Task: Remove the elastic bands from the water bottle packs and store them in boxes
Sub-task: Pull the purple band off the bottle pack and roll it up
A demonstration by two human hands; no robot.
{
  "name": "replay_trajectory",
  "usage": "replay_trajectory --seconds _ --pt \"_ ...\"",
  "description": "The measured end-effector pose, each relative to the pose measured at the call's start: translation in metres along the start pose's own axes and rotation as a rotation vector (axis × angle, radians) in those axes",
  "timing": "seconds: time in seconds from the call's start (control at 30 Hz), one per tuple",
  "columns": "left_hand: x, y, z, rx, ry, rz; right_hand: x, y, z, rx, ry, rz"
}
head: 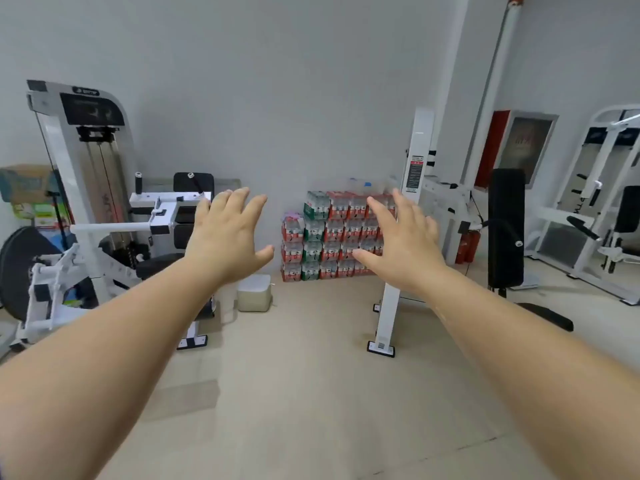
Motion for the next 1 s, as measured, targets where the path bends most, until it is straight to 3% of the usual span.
replay_trajectory --seconds 0.43,1.0 --pt "-0.187 -0.179 0.075 0.028 -0.050 0.116 -0.216 -0.142 -0.004 0.016 -0.084 0.117" --pt "-0.493 -0.418 0.067 0.033 0.014 0.181 -0.568 -0.330 -0.141 -0.082 -0.087 0.173"
Point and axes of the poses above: each hand's wrist, its own x-axis away from the middle knuckle, its own y-axis out of the back of the hand, z = x × y, the point moved 7 cm from there along -x, towards the middle knuckle, and after that the axes turned 5 degrees about z, right-handed, at the moved point
